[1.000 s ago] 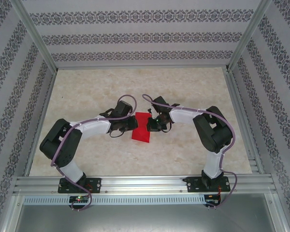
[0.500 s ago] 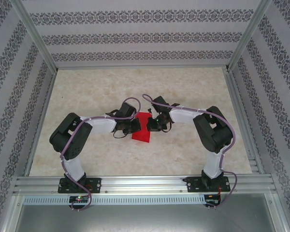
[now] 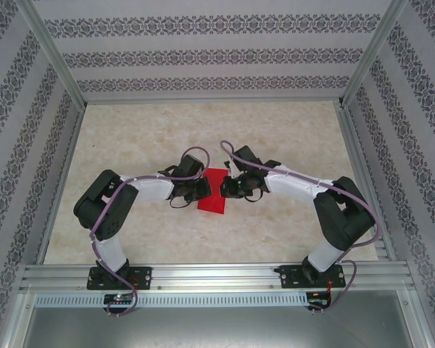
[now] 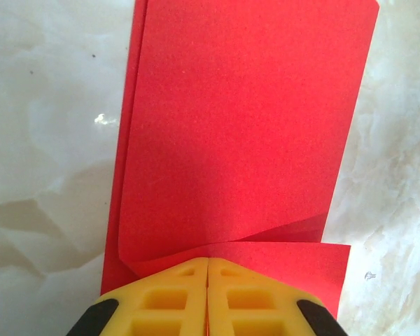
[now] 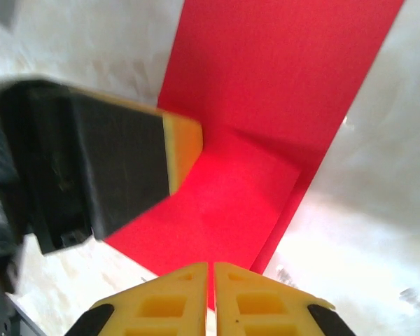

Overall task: Fold a paper plane with a square sheet of paper (pick it up from the middle)
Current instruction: Fold the triangle a second time at the center of the table.

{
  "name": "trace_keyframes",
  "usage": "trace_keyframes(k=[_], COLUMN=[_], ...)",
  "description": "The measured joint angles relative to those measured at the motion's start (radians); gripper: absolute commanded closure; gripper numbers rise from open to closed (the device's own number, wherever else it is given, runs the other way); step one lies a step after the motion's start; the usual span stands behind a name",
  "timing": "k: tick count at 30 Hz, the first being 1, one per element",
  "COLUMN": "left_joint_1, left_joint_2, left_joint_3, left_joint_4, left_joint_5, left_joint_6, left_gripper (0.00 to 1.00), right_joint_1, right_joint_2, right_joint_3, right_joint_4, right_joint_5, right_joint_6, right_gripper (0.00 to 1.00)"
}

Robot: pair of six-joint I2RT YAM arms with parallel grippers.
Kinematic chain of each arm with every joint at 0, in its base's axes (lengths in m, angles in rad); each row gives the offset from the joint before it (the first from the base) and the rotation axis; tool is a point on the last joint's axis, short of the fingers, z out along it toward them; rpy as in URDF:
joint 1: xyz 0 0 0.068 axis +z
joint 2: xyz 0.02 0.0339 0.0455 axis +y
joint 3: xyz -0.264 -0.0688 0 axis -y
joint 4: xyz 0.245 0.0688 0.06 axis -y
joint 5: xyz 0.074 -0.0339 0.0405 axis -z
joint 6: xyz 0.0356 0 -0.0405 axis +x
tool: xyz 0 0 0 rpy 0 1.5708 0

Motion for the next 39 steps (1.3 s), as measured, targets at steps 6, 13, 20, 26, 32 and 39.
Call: trace_keyframes(k=[6,13,20,26,32,39], left_joint_1=[0.000,0.000,0.000,0.000,0.000,0.000], left_joint_2=[-0.002,-0.002,-0.002,-0.002,-0.002,-0.002], left_joint_3=[-0.005,-0.008,-0.008,-0.008,-0.008,-0.008], left_joint_4=[0.008,0.013,0.013,0.013,0.013,0.012], left_joint_5=[0.000,0.000,0.000,-0.001,-0.001,-0.002], left_joint_6=[-0.003,-0.005,-0.019,-0.031,-0.031,-0.034], left_gripper=[0.92,0.92,0.93,0.93,0.93,0.93], right_joint_1=[0.076,0.078,0.090,0.090,0.090,0.090], right_joint_2=[0.014,0.093,0.103,0.124,0.138,0.141], right_joint_3=[-0.023,-0.007,0.006,0.010,0.010,0.010], right_joint_4=[0.016,0.026,0.025,0.013,0.002,0.002], right_joint_5=[0.008,0.015,0.020,0.042,0.049,0.050], right_joint_6=[0.057,0.076,0.076,0.075,0.075,0.074], right_gripper=[0.90,0.90,0.90,0.90,0.90,0.90])
